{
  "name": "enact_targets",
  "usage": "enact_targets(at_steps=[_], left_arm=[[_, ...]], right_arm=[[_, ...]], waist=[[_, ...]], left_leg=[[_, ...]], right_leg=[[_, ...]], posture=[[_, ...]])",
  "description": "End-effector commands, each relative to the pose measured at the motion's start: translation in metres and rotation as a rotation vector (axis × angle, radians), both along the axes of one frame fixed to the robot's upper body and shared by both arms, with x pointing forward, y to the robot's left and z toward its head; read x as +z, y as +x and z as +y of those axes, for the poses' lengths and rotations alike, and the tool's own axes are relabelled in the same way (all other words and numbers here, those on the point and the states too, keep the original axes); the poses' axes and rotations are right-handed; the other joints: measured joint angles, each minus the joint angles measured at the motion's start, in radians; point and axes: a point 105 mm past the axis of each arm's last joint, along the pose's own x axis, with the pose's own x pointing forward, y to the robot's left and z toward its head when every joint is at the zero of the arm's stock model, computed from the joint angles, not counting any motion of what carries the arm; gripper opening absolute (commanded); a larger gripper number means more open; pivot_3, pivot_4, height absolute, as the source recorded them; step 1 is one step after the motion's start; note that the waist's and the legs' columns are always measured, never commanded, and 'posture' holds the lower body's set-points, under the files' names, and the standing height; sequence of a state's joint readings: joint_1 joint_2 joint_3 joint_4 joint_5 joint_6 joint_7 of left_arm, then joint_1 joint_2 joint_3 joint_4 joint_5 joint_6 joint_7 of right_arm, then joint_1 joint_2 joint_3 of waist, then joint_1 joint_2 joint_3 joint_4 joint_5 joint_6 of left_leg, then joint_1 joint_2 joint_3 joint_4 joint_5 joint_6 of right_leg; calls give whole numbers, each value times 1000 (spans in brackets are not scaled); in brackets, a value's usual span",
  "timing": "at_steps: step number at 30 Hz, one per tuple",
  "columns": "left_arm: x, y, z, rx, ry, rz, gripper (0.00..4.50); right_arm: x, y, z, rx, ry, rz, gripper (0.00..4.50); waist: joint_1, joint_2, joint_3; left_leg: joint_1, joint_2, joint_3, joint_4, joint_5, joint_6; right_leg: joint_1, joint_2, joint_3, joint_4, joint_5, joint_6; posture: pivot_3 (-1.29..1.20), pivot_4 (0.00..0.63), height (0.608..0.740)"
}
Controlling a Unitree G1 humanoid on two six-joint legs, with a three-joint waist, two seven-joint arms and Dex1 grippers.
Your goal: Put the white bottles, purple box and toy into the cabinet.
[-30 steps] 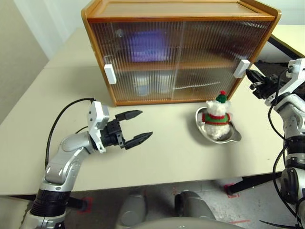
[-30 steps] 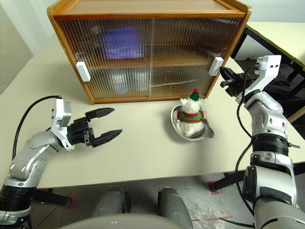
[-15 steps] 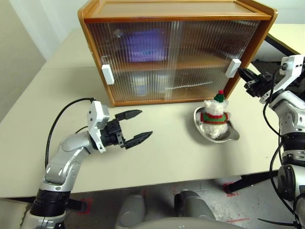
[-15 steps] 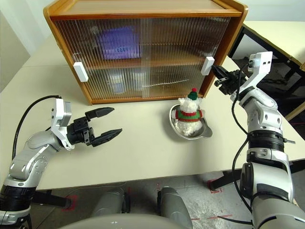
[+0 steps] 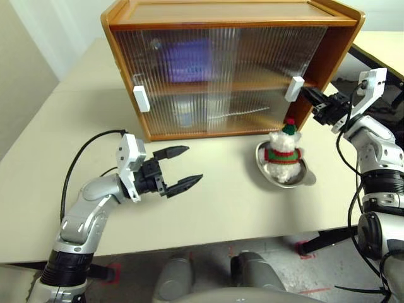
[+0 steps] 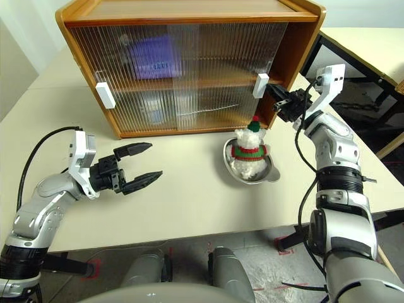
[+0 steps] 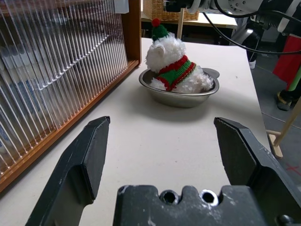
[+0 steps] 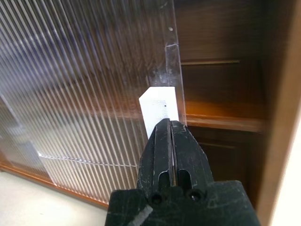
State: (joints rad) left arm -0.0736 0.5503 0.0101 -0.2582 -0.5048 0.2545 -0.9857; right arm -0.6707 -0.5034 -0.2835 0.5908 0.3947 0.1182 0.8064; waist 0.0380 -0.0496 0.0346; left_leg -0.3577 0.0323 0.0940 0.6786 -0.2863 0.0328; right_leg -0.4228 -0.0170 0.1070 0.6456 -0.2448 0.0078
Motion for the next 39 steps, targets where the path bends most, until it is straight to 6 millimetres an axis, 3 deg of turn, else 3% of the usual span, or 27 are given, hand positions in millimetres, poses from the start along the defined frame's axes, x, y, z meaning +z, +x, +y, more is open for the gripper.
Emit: enact_targets(at_steps=[1,9,19,39], left_arm=[[-2,-1,0,2,23,-2,4500],[-1,0,0,5,25,-5,4500],[-3,-2,-1,2,29,1,4500],[-4,-2,-1,17,32,3,4500]], right_arm=[[3,4,25,89,-5,-9,37],[5,7,61,199,27,-16,37],[1,4,70,243,28,-6,37],[6,-2,136,412,85,-26,37]], waist=[[-7,0,0],[-35,1,1],[-18,2,1],[-19,3,1]], left_leg=[[0,0,0,0,0,0],[2,3,1,-2,0,0],[3,0,1,0,0,0],[2,1,1,-1,0,-1]], right_leg=[[0,0,0,0,0,0],[0,2,2,2,1,-3],[-2,0,0,5,1,-3],[-3,1,-1,6,1,-3]], posture=[[223,0,740],[227,0,740],[231,0,740],[243,0,740]])
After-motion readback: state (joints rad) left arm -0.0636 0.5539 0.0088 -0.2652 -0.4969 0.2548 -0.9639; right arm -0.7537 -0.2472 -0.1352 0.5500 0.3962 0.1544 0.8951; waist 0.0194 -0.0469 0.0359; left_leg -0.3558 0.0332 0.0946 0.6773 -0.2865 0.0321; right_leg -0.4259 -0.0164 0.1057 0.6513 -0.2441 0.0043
